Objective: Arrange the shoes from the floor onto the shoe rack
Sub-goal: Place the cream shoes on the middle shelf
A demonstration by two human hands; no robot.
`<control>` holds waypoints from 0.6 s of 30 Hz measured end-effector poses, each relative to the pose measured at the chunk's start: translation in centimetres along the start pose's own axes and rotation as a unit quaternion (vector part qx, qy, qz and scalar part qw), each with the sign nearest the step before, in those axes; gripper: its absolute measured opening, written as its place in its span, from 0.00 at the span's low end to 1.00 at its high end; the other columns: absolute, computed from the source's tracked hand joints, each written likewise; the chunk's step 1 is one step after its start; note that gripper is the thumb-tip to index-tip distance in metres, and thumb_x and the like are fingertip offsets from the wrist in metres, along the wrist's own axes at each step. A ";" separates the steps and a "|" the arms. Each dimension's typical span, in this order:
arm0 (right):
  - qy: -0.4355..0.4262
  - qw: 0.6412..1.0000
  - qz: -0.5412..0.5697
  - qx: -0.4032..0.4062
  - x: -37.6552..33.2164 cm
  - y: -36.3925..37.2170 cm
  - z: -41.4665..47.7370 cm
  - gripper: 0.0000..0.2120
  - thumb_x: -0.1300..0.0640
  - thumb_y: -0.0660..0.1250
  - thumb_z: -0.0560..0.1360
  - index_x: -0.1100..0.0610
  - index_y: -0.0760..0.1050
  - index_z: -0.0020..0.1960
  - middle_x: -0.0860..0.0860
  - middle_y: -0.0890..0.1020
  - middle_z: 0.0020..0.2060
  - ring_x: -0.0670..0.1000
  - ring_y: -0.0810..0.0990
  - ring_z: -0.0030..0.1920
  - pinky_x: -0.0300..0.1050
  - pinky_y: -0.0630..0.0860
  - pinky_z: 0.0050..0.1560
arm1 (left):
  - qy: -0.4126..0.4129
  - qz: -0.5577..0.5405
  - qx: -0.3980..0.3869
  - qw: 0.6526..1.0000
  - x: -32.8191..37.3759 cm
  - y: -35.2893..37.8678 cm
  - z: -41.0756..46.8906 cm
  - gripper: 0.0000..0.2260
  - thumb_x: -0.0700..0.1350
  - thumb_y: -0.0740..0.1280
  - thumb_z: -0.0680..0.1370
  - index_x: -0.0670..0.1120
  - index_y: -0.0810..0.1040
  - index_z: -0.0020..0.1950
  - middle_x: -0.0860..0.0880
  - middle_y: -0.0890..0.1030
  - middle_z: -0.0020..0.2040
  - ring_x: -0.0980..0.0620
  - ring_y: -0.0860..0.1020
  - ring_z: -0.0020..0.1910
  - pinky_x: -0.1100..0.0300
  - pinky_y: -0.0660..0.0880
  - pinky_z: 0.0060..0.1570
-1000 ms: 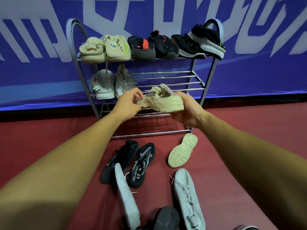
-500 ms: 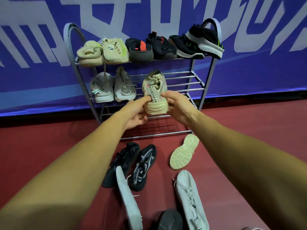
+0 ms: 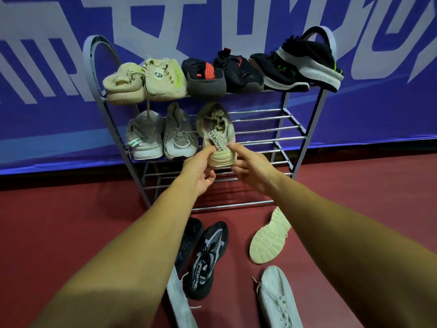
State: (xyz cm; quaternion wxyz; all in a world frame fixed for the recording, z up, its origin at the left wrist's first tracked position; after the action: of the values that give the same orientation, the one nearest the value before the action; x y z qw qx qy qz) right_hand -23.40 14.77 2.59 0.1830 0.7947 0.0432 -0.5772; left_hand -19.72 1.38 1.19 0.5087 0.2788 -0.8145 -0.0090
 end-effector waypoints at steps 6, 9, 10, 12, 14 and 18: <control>-0.031 0.998 0.029 0.041 0.4 0.0 2.5 0.20 0.50 0.73 0.74 0.65 0.82 0.59 0.58 0.79 0.46 0.48 0.71 0.36 0.42 0.65 0.38 | 0.008 -0.033 -0.003 0.999 -0.2 0.2 2.6 0.08 0.49 0.74 0.72 0.50 0.83 0.49 0.53 0.81 0.40 0.57 0.72 0.33 0.64 0.64 0.29; -0.030 0.997 0.028 0.061 0.6 -0.4 3.6 0.15 0.50 0.73 0.73 0.61 0.84 0.52 0.55 0.78 0.43 0.47 0.71 0.35 0.42 0.66 0.37 | 0.008 -0.056 0.000 0.998 -0.3 0.4 3.0 0.10 0.50 0.75 0.71 0.50 0.83 0.49 0.53 0.82 0.42 0.58 0.74 0.33 0.63 0.62 0.29; -0.029 0.997 0.026 0.063 0.7 -0.5 3.8 0.15 0.49 0.73 0.73 0.61 0.84 0.52 0.54 0.79 0.42 0.47 0.72 0.35 0.43 0.67 0.37 | 0.008 -0.065 0.005 0.998 -0.3 0.4 3.1 0.11 0.50 0.76 0.71 0.50 0.83 0.51 0.52 0.82 0.42 0.58 0.74 0.33 0.63 0.62 0.29; -0.032 0.997 0.024 0.061 0.8 -0.5 4.5 0.20 0.49 0.74 0.73 0.64 0.84 0.55 0.53 0.80 0.40 0.46 0.73 0.33 0.42 0.67 0.37 | 0.012 -0.078 0.009 0.997 -0.2 0.3 3.4 0.14 0.49 0.76 0.71 0.49 0.83 0.55 0.52 0.82 0.44 0.58 0.75 0.33 0.64 0.61 0.28; -0.036 0.997 0.030 0.058 1.0 -0.4 5.1 0.23 0.48 0.74 0.72 0.66 0.82 0.57 0.50 0.80 0.35 0.44 0.73 0.30 0.41 0.68 0.35 | 0.012 -0.086 0.008 0.996 -0.3 0.3 3.7 0.14 0.50 0.76 0.71 0.49 0.83 0.56 0.51 0.83 0.47 0.57 0.76 0.36 0.63 0.60 0.29; -0.026 0.997 0.040 0.053 1.7 0.2 6.2 0.21 0.49 0.75 0.72 0.65 0.83 0.56 0.51 0.84 0.39 0.46 0.76 0.36 0.41 0.70 0.39 | -0.005 -0.085 0.016 0.996 -1.1 0.2 4.1 0.13 0.53 0.75 0.71 0.50 0.83 0.53 0.50 0.82 0.49 0.55 0.76 0.41 0.62 0.63 0.31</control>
State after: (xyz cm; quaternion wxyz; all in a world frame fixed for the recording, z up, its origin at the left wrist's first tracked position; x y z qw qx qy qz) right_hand -28.34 12.22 -0.54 0.1642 0.7891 -0.0237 -0.5914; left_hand -22.87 0.93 -1.66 0.4978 0.3549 -0.7903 -0.0402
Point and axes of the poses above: each hand's wrist, its own z-axis towards the middle knuckle, its own y-axis out of the palm, x = y × z, the point moved 10 cm from there along z, towards the middle knuckle
